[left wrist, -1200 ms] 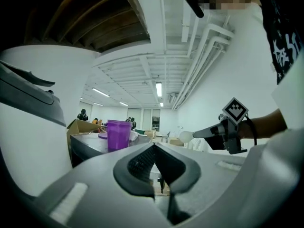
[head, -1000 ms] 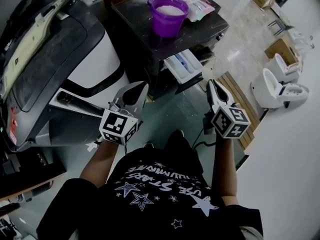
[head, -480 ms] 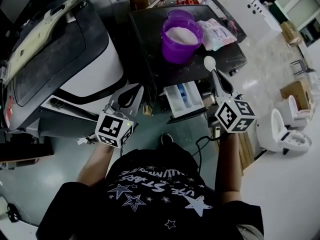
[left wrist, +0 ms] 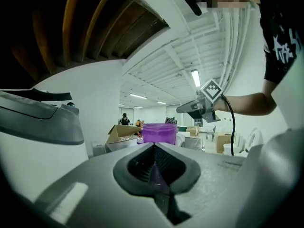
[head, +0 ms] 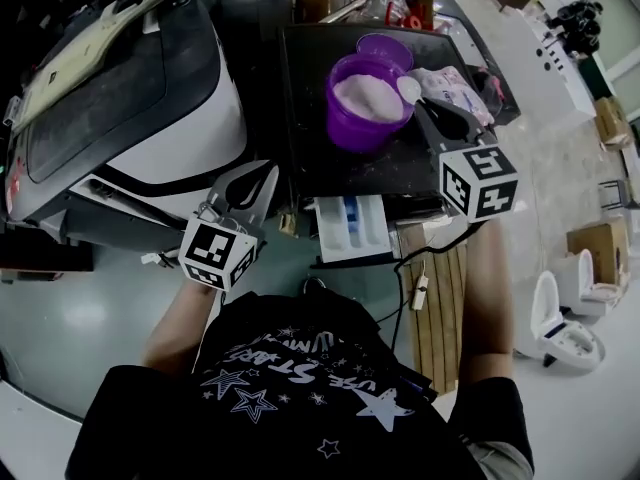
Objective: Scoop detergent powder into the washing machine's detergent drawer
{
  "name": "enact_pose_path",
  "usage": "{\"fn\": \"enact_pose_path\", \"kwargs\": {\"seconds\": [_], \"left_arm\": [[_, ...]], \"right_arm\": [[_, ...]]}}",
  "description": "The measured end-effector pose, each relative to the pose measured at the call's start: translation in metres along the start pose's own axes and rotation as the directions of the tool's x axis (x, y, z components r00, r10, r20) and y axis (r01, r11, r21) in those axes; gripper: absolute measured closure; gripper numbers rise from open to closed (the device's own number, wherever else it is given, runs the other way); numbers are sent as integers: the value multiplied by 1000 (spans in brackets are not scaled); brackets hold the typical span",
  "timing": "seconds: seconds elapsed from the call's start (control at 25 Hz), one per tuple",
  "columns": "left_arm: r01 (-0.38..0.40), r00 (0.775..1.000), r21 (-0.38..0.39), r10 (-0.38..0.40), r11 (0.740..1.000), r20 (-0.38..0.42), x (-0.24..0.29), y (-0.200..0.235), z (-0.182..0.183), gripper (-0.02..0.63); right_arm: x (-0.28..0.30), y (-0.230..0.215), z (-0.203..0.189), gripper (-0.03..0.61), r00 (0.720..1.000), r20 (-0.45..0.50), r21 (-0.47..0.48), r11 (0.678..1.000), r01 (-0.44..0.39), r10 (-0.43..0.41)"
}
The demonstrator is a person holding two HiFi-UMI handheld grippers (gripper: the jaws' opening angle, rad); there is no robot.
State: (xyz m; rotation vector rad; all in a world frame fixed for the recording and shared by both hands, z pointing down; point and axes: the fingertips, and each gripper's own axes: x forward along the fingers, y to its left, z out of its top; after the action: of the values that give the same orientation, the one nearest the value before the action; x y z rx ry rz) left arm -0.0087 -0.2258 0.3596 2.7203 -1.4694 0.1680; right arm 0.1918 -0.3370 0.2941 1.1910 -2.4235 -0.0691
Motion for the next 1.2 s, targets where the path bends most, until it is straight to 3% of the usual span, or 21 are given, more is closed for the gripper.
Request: {"fn": "enact_pose_path", "kwargs": {"seconds": [0.12, 0.24, 0.48, 0.68, 0.8, 1.0, 1.08, 1.2], "left_arm": [[-38, 999, 3, 38, 999, -3, 4, 2, 0, 606], [-75, 997, 3, 75, 997, -9, 4, 5, -2, 606], [-145, 989, -14, 145, 989, -14, 1, 10, -7, 606], [-168, 986, -7, 168, 986, -17, 3, 5, -9, 606], [-179, 984, -7, 179, 984, -17, 4, 3, -10, 606], [-220, 974, 3, 219, 976, -54, 2, 3, -18, 606], [-227, 973, -14, 226, 974, -52, 1, 3, -20, 606], [-228, 973, -4, 227, 974, -49, 1, 0, -21, 606]], "right_arm": [[26, -7, 1, 543, 992, -102, -180, 980, -90, 72], [48, -7, -3, 543, 965, -226, -327, 923, -204, 133], [83, -15, -21, 543, 887, -448, -567, 730, -381, 114], [102, -9, -41, 543, 826, -557, -656, 566, -499, 83], [109, -11, -48, 543, 794, -607, -674, 500, -544, 45], [108, -8, -58, 543, 727, -685, -630, 460, -625, 50], [108, -8, -61, 543, 699, -713, -600, 469, -648, 54], [101, -5, -70, 544, 632, -771, -525, 489, -697, 74]]}}
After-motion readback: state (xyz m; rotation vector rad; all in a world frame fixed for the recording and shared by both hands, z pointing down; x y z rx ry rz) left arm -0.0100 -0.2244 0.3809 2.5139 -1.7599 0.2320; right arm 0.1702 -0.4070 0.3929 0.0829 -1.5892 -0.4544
